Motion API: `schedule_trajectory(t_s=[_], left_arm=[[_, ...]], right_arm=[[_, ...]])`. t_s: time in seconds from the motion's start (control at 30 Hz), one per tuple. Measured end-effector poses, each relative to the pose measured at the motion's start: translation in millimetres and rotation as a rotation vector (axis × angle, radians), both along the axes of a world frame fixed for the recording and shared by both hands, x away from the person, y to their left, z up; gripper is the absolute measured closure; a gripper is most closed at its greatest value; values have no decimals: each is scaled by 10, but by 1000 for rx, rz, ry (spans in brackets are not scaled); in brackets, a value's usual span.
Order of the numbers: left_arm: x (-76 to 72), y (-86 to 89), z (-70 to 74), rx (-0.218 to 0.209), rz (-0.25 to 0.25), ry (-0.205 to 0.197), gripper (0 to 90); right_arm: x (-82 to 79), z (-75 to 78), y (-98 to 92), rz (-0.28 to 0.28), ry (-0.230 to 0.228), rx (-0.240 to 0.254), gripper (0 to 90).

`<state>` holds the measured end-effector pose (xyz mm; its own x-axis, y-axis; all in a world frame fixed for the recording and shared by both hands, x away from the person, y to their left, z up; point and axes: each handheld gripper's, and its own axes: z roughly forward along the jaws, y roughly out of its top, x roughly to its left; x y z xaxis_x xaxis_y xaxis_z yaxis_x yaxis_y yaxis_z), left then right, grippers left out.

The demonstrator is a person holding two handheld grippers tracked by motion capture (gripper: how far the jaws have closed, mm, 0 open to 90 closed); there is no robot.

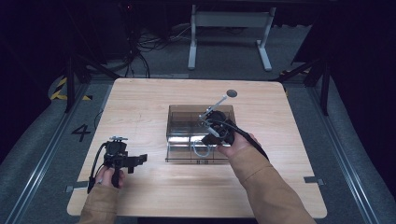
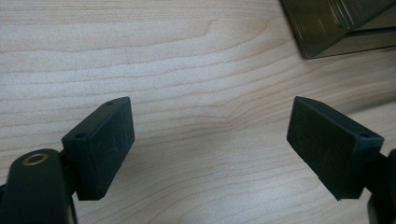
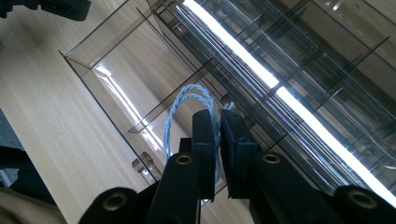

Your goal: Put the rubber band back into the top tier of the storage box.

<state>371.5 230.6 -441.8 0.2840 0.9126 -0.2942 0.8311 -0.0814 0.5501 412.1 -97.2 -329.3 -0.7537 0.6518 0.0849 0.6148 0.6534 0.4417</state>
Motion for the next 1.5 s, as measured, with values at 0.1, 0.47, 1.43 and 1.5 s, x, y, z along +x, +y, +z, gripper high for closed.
schedule_trajectory(t_s=[0.1, 0.47, 1.43, 1.5], left_arm=[[0, 0, 0, 0, 1, -1, 158], [-1, 0, 0, 0, 1, -2, 158], [-3, 0, 2, 0, -1, -1, 158], [-8, 0, 3, 2, 4, -2, 158]], right_arm=[[6, -23, 2, -2, 4, 2, 844], [37, -98, -6, -6, 31, 10, 844], [35, -163, -45, -21, 12, 9, 735], [29, -150, -58, -24, 5, 14, 729]])
